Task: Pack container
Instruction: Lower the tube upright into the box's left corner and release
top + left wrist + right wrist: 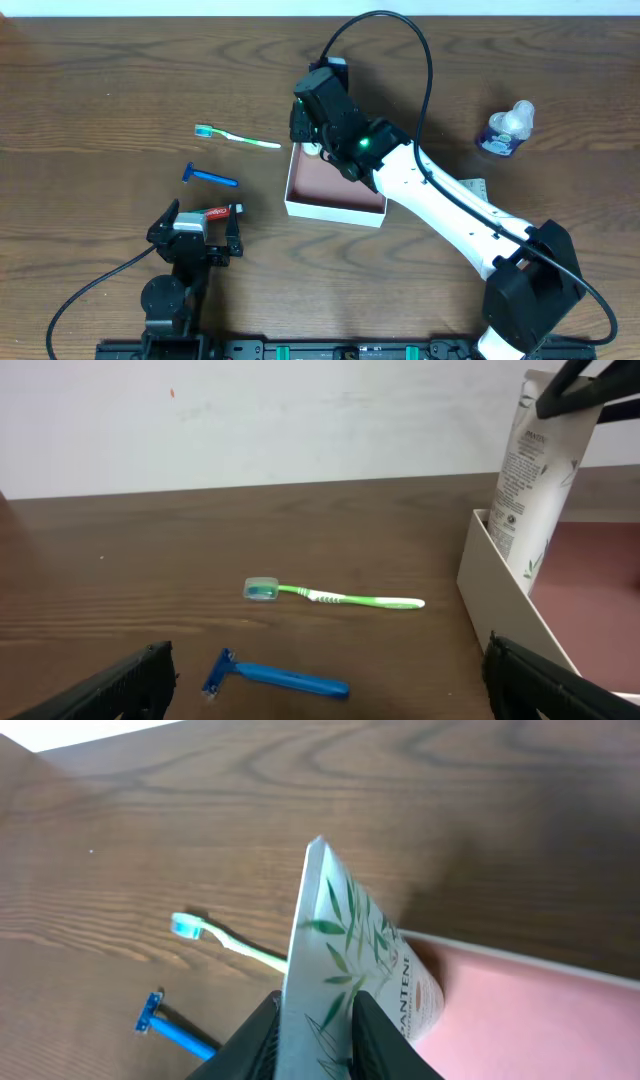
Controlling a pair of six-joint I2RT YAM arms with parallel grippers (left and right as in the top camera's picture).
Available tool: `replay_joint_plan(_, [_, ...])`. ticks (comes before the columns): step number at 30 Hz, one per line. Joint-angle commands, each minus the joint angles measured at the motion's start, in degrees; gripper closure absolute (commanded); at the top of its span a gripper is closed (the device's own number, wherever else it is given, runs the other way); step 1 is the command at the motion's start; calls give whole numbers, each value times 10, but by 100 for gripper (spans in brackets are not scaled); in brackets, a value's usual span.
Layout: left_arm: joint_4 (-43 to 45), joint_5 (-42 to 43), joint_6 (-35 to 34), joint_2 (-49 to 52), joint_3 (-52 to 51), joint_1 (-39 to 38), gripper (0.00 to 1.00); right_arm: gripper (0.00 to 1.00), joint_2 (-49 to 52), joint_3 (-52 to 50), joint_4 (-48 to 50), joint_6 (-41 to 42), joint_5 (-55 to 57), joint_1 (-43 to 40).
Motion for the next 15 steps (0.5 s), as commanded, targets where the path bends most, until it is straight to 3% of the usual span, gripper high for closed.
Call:
replay_joint_plan(1, [-22, 5, 2, 1, -9, -2, 2, 79, -2, 7, -7, 23, -5, 9])
replay_joint_plan(8, [-21, 4, 2, 1, -9, -2, 2, 78, -2, 7, -17, 35, -9, 10])
replay_joint_plan(15, [-22, 5, 2, 1, -9, -2, 2, 59, -7, 7, -10, 10, 2, -4])
